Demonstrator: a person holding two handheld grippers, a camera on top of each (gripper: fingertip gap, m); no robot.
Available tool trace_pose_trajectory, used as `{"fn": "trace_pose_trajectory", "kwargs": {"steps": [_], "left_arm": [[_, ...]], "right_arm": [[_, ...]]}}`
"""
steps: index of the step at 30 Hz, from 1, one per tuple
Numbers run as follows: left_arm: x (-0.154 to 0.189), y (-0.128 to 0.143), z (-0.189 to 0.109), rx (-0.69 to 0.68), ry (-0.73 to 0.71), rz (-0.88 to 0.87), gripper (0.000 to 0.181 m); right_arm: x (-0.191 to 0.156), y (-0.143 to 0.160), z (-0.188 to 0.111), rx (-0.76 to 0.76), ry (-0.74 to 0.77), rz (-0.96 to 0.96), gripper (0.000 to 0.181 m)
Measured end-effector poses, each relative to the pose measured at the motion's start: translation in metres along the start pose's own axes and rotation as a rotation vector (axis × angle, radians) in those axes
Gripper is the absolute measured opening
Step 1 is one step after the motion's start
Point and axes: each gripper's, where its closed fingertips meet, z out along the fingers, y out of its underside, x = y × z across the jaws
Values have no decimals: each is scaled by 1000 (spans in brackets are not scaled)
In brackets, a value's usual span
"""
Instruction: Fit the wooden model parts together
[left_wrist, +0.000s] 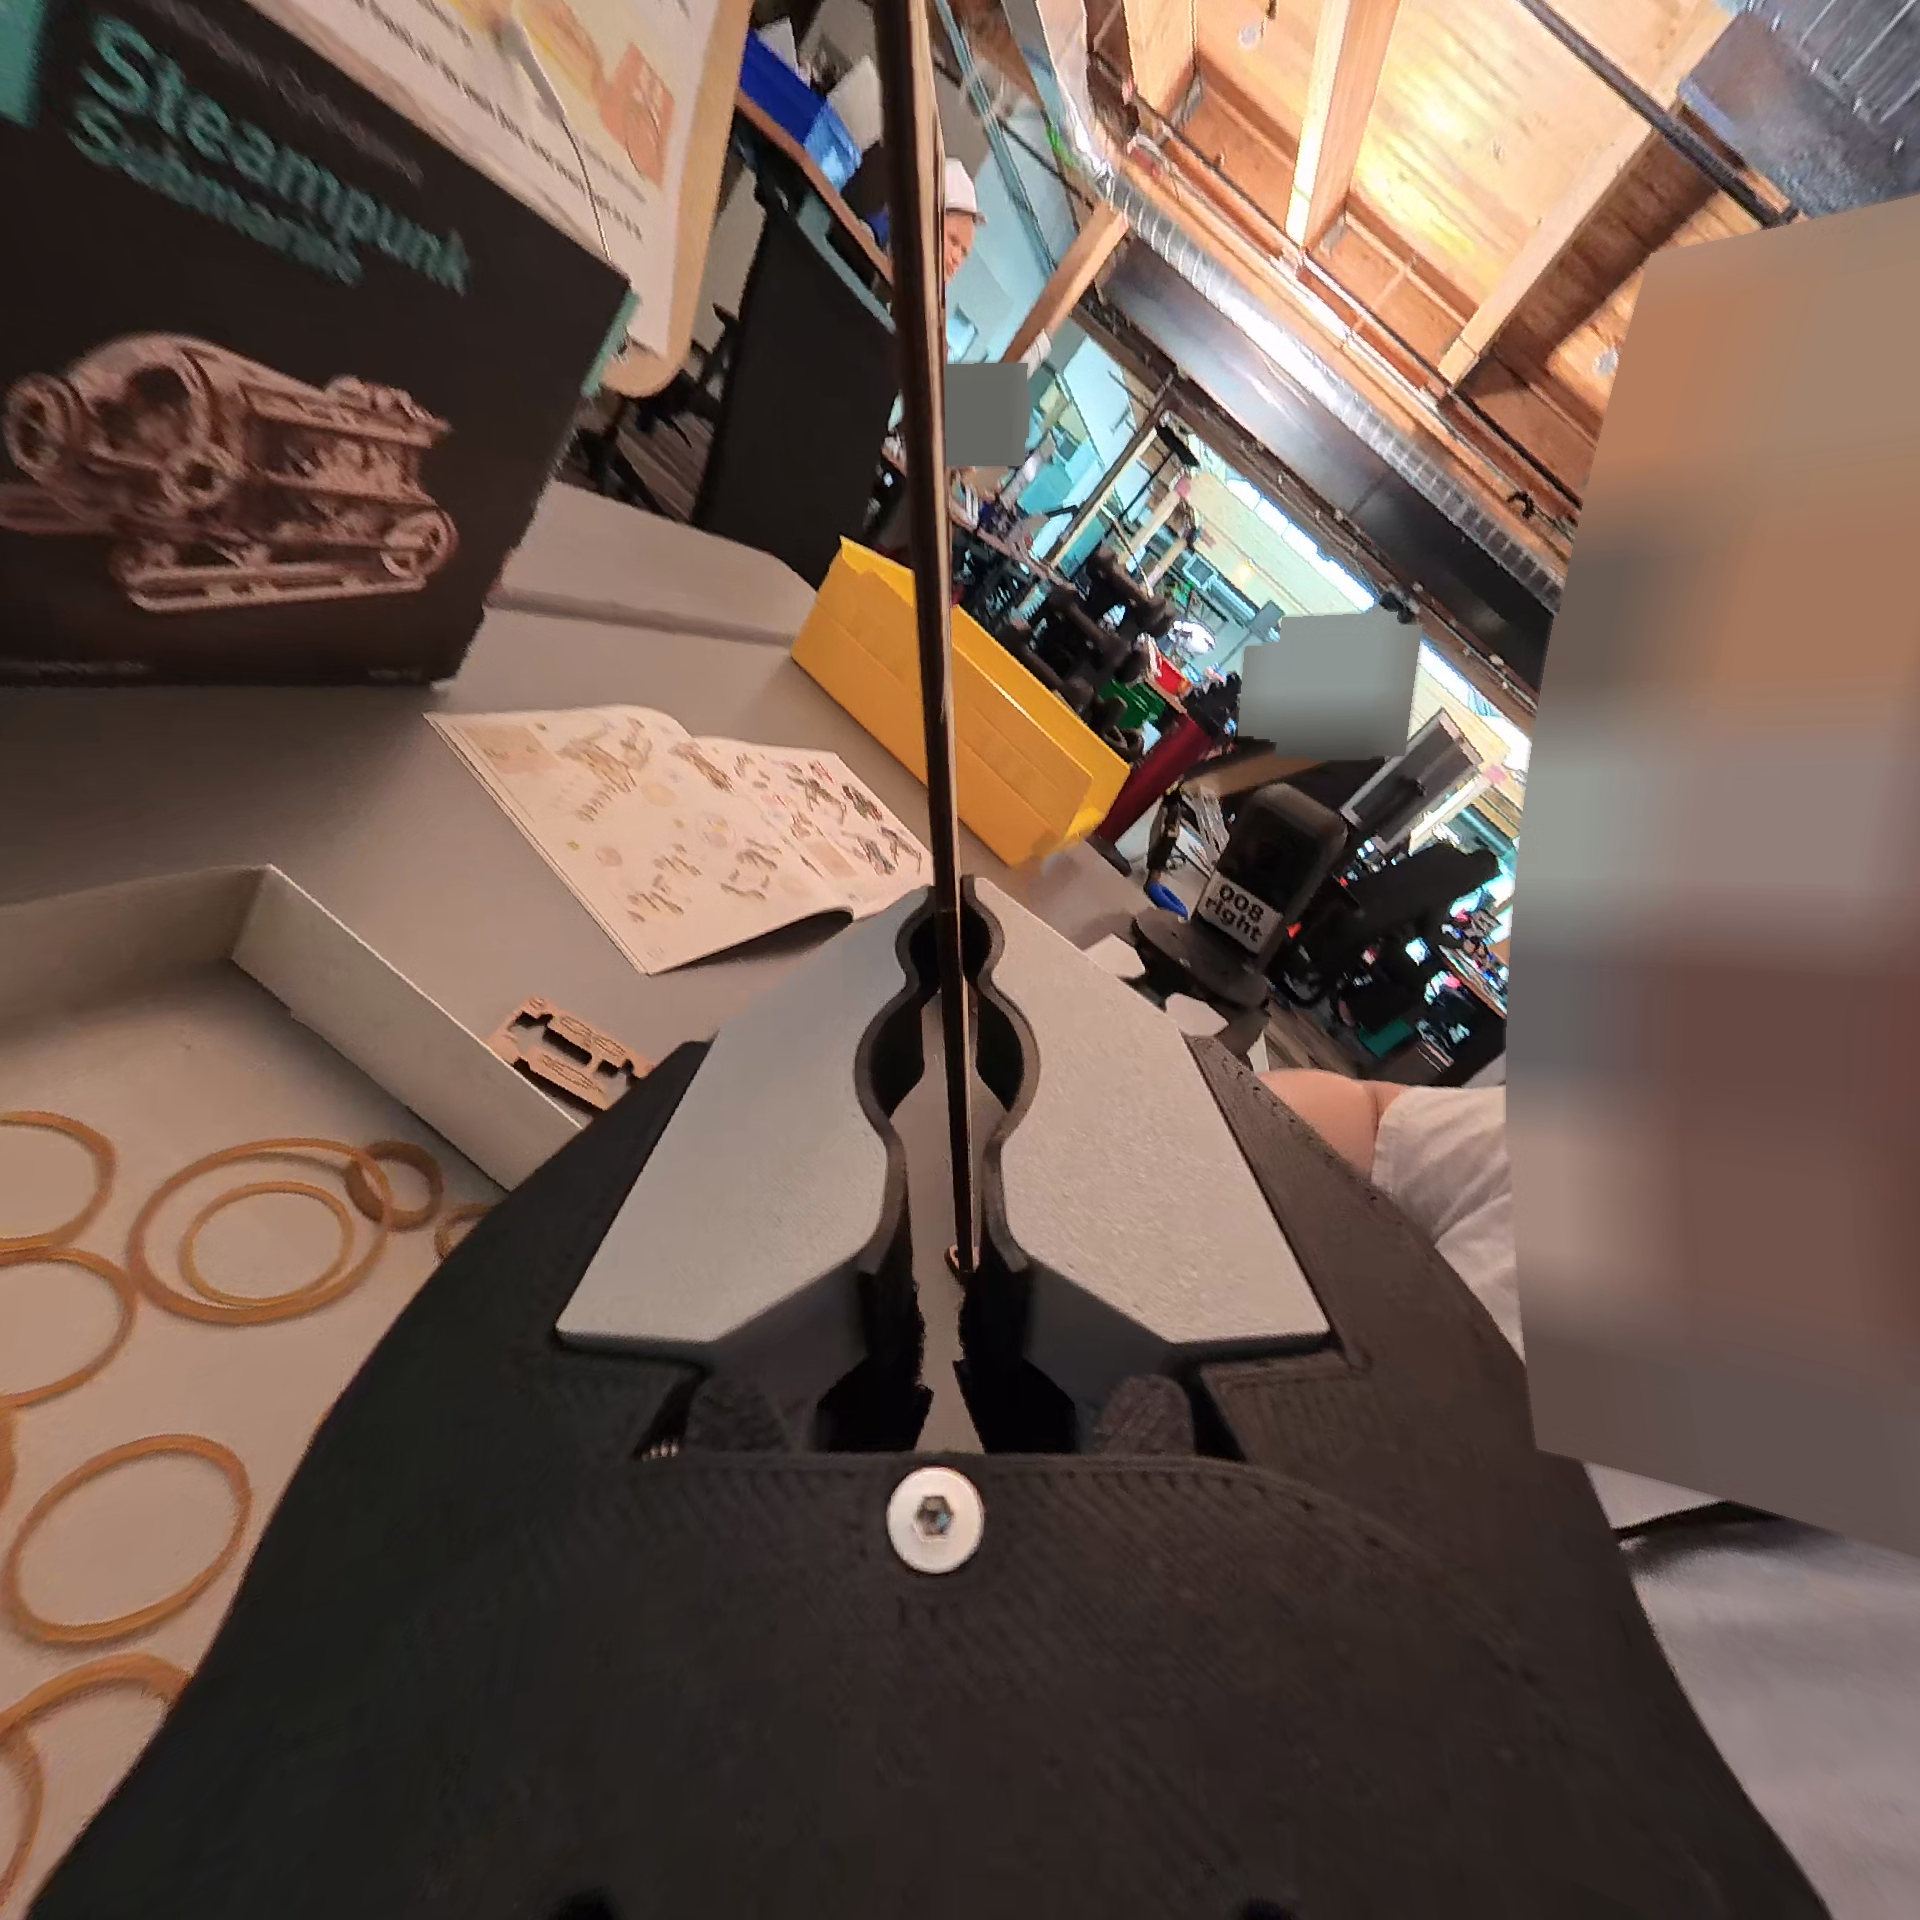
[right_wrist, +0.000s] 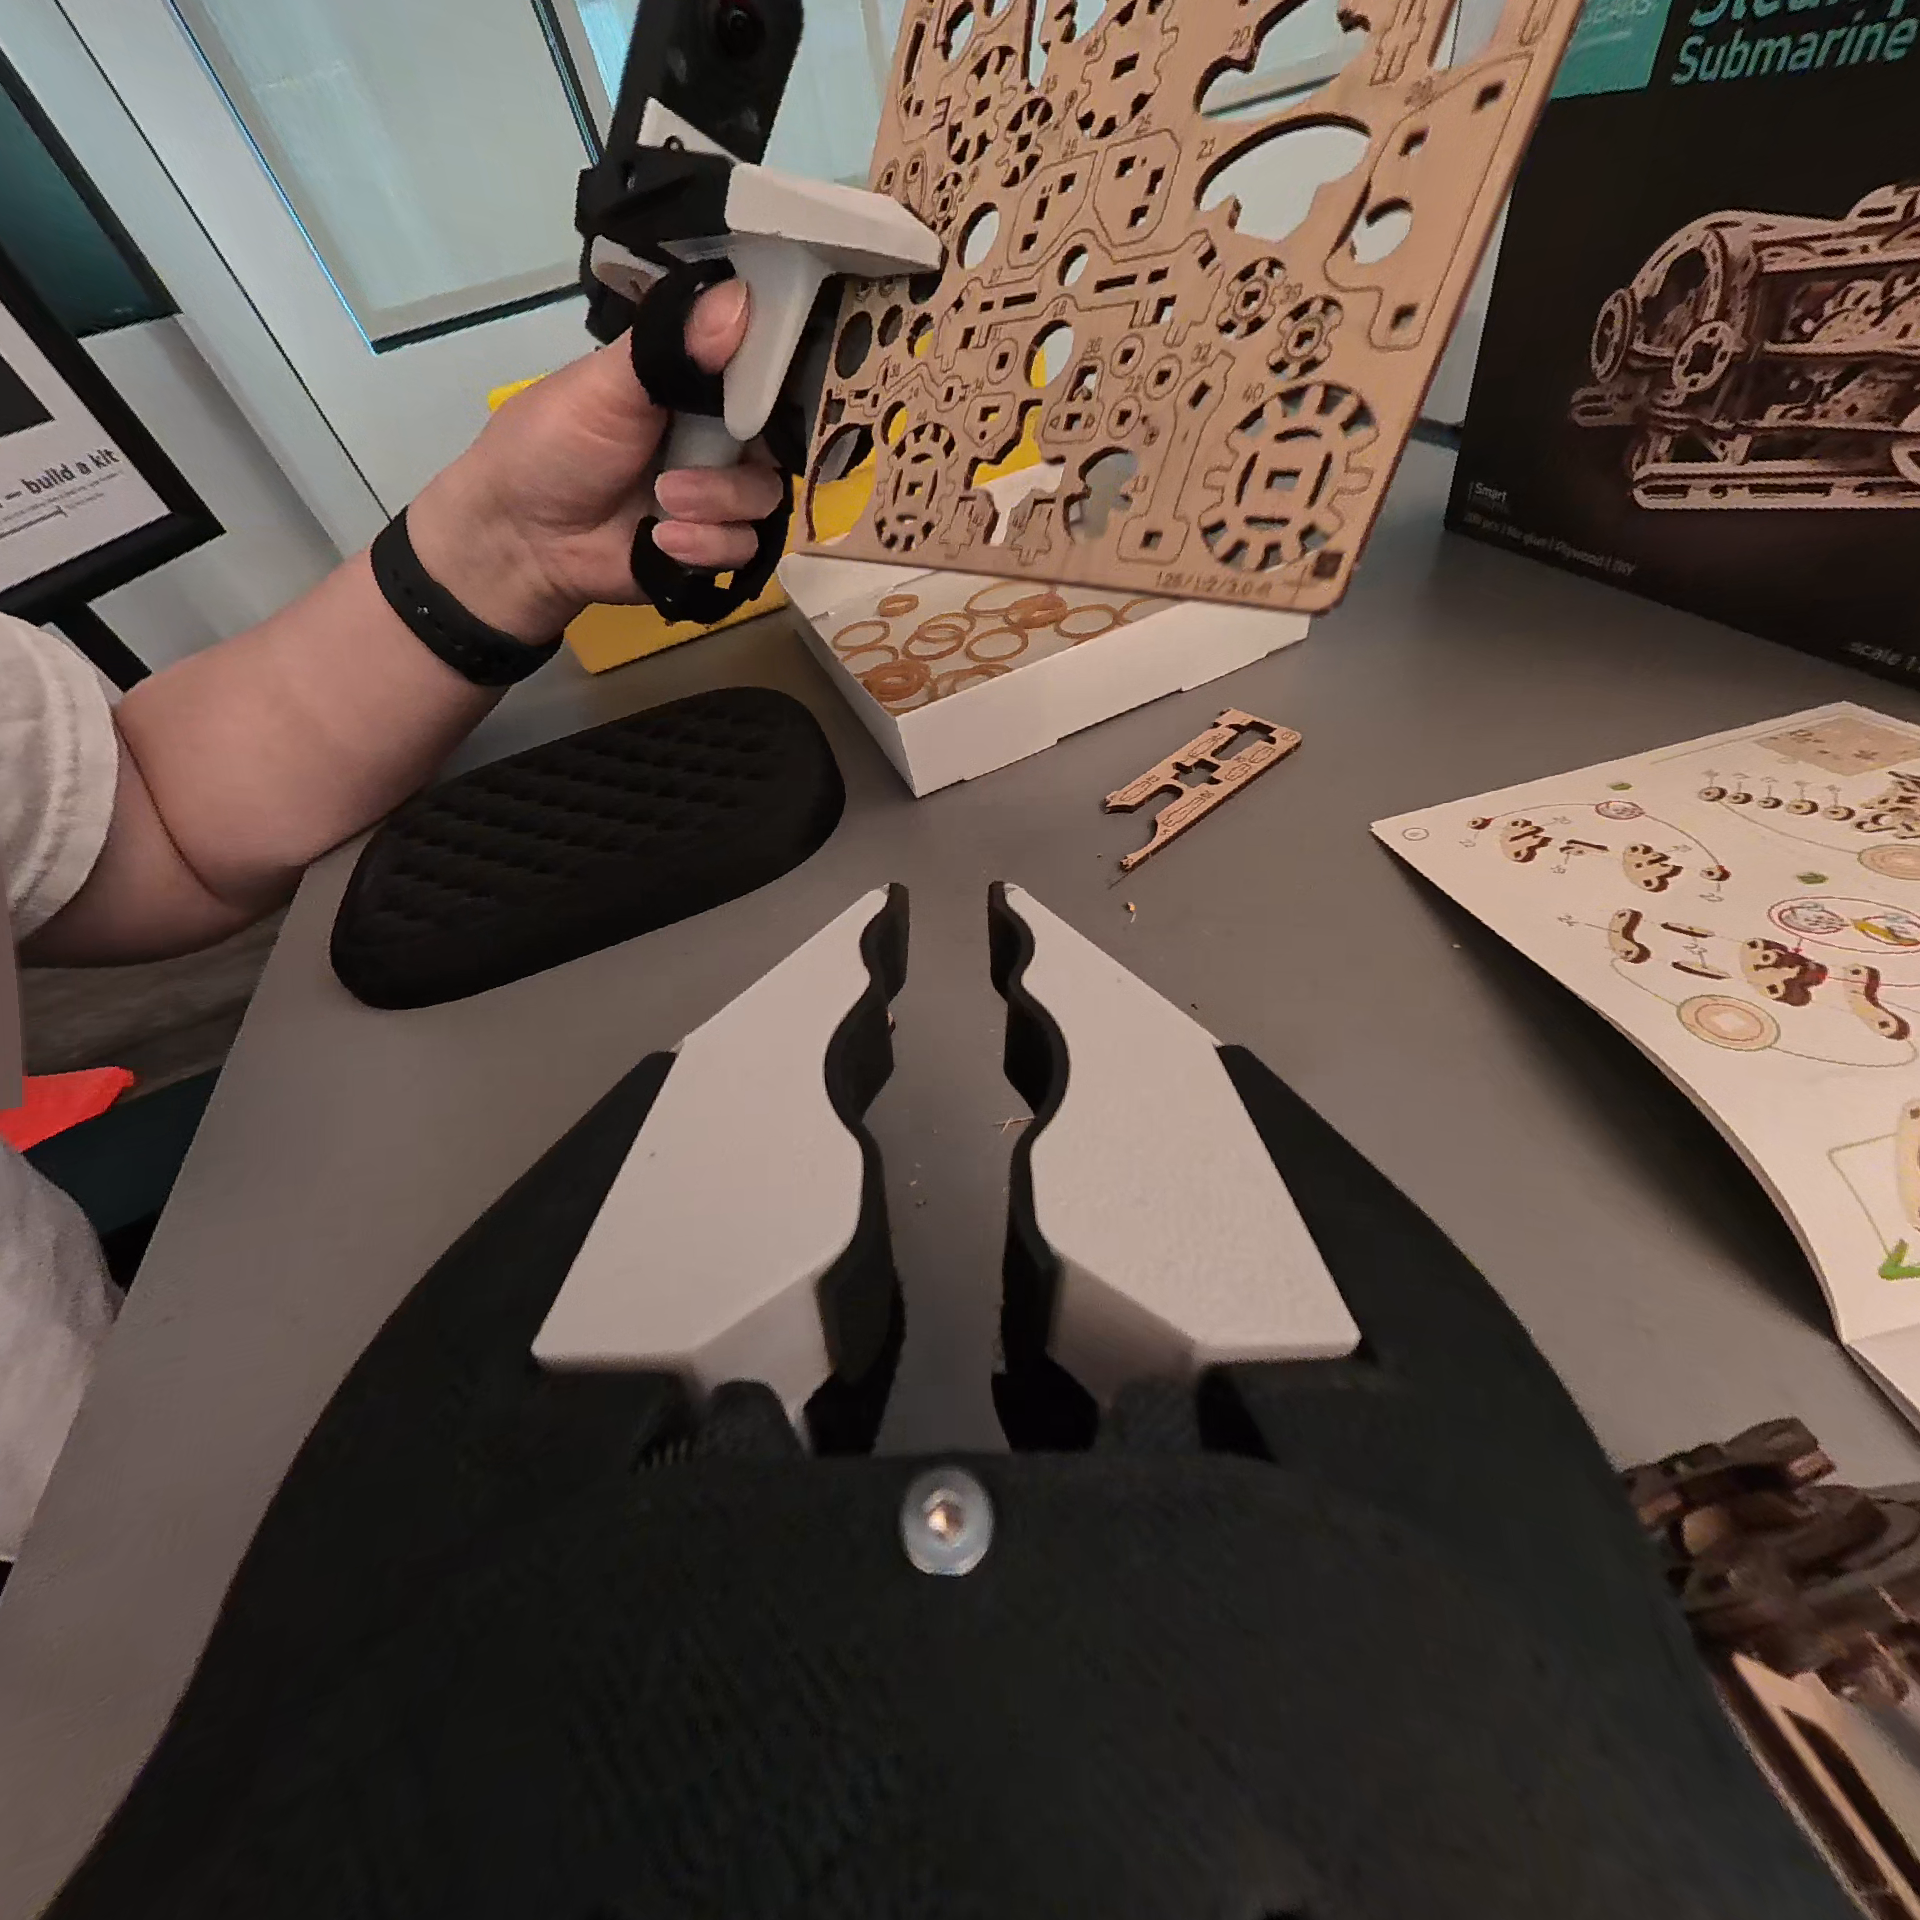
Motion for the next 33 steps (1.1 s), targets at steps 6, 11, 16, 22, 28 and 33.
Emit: {"fn": "trace_pose_trajectory", "kwargs": {"steps": [6,11,16,22,28,33], "left_arm": [[2,3,2,-23,16,-14,1],[5,3,3,-23,43,-30,1],[-4,-16,-8,79,-23,-18,1],[-7,-52,-41,323,-45,-26,0],[-7,-49,-37,311,-23,-45,0],[-3,-46,-33,288,0,-47,0]], "right_arm": [[1,-1,-1,6,-5,19,13],[3,-2,-2,18,-3,38,13],[4,-3,-3,26,-8,54,13],[5,-4,-3,30,-10,62,13],[6,-3,-3,26,-13,76,13],[7,-4,-3,27,-16,88,13]]}}
